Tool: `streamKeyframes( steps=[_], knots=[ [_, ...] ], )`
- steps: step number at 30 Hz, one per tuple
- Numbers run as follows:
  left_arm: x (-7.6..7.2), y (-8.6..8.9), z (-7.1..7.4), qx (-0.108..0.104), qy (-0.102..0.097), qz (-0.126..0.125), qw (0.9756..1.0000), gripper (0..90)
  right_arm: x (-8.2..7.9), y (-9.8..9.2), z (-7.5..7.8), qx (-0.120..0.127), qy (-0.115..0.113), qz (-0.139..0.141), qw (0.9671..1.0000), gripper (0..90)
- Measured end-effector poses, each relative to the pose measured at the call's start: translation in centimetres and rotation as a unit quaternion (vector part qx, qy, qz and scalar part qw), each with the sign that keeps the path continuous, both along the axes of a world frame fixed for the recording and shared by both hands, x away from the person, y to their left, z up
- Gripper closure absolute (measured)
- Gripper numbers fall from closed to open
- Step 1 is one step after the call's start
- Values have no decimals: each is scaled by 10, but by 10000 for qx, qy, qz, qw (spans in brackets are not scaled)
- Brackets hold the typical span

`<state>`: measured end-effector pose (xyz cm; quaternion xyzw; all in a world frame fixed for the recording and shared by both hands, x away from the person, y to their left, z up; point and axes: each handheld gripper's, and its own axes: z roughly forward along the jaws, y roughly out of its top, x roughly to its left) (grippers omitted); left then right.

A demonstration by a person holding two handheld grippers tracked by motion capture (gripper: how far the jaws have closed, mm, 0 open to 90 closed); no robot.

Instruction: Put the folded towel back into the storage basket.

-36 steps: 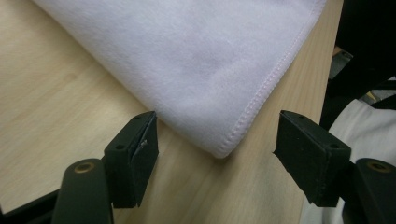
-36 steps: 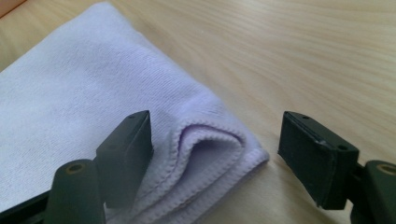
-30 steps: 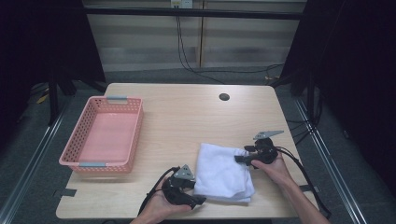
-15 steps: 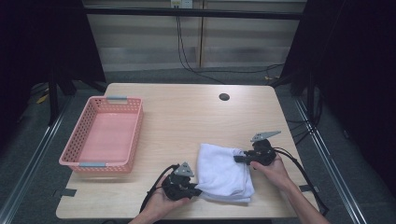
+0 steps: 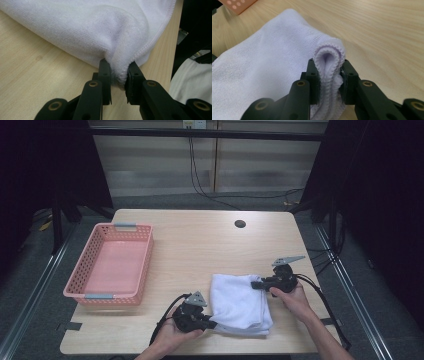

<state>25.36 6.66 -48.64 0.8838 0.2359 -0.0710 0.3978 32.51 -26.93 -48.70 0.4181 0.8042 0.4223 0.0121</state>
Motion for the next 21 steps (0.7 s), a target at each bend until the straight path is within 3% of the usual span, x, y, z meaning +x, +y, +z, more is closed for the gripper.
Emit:
streamKeyframes(
  steps=[10,21],
  knots=[
    [1,15,19,-222,-98,37,9997,785,3,5,18,228,-120,56,9997,737],
    [8,27,29,-289,-122,239,9992,786,9,9,32,475,-291,137,9984,737]
  ],
)
